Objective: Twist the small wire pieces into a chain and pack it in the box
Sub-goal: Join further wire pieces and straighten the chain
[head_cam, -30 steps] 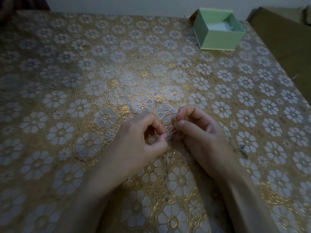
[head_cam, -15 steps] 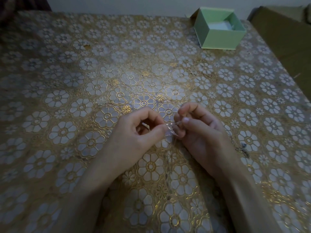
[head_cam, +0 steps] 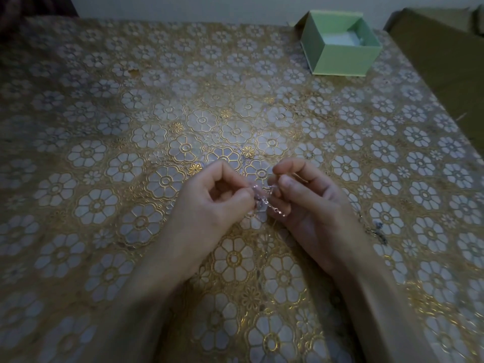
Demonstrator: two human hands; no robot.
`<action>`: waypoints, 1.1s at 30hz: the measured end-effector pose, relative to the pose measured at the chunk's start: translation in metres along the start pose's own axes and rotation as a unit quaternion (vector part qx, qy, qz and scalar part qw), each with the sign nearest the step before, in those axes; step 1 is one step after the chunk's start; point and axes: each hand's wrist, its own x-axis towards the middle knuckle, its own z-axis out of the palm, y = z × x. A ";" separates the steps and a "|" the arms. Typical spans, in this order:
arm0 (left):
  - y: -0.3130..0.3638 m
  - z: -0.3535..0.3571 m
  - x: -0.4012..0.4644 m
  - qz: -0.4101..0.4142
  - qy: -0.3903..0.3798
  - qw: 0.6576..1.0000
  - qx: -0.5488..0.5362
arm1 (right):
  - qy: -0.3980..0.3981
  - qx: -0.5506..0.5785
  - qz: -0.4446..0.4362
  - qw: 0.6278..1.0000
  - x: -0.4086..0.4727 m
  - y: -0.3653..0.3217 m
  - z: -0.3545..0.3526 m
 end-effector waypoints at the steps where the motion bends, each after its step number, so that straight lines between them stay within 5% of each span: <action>1: 0.000 0.000 0.000 -0.014 -0.004 0.999 -0.044 | 0.003 -0.001 0.002 1.000 0.000 0.000 0.001; 6: 0.002 -0.001 0.003 -0.061 0.014 0.977 -0.206 | 0.000 0.014 0.023 1.000 -0.001 -0.002 0.006; 20: 0.001 0.007 -0.002 -0.015 -0.036 0.996 0.081 | 0.000 -0.018 0.012 1.000 -0.002 -0.003 -0.003; 33: 0.003 0.003 0.002 0.001 0.039 0.999 -0.039 | 0.001 -0.018 0.017 1.000 -0.003 -0.007 0.003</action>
